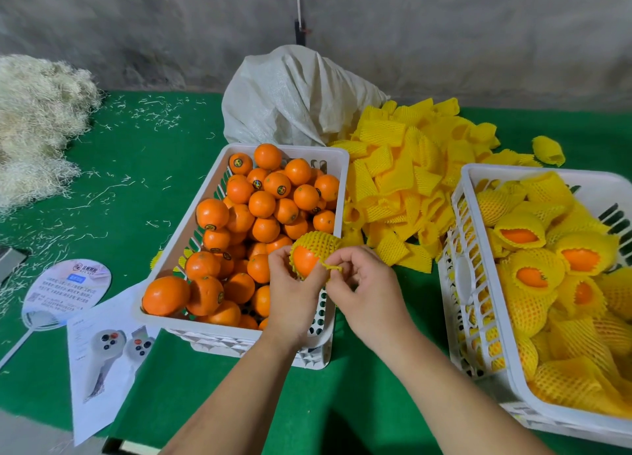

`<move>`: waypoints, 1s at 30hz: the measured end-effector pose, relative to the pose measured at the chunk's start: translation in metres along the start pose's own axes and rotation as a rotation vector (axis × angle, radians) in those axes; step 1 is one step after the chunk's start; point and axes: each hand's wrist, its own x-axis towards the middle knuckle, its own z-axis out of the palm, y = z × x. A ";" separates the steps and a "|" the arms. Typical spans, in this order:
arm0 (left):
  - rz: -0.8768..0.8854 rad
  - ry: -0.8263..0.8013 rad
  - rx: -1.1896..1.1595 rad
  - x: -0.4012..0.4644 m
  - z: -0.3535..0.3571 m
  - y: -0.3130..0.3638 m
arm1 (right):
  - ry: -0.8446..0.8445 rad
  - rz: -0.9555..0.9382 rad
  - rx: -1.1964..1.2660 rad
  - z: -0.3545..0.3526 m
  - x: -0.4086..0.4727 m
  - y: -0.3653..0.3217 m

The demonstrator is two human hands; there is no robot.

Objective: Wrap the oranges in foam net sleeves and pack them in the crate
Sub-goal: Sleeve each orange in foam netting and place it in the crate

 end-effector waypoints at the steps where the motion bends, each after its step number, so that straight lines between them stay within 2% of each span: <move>1: -0.001 0.004 -0.020 0.000 0.000 -0.001 | 0.008 -0.024 -0.005 0.003 -0.002 -0.002; 4: -0.014 -0.036 -0.016 -0.001 -0.003 0.001 | 0.022 0.006 0.009 0.004 -0.001 0.001; 7: -0.093 -0.225 -0.175 0.000 -0.009 0.002 | 0.025 0.088 -0.001 0.004 0.001 0.007; 9: -0.092 -0.287 -0.182 0.001 -0.012 0.003 | 0.070 0.071 -0.020 0.003 0.002 0.008; 13: 0.014 -0.154 0.021 0.000 -0.004 0.004 | 0.182 0.000 -0.130 -0.008 0.007 0.009; 19: 0.089 0.007 0.113 -0.002 0.003 0.004 | 0.173 -0.135 -0.166 0.005 -0.002 0.007; 22: 0.074 -0.027 0.071 -0.001 0.000 0.003 | 0.198 -0.111 -0.137 0.013 -0.003 0.009; 26: -0.075 -0.221 -0.153 -0.003 -0.008 0.007 | 0.040 0.107 0.053 0.018 0.000 0.011; 28: -0.065 -0.196 -0.131 -0.004 -0.009 0.008 | 0.039 0.126 0.092 0.014 0.002 0.017; 30: 0.037 -0.122 -0.025 -0.006 -0.007 0.006 | 0.053 0.123 0.097 0.007 0.005 0.022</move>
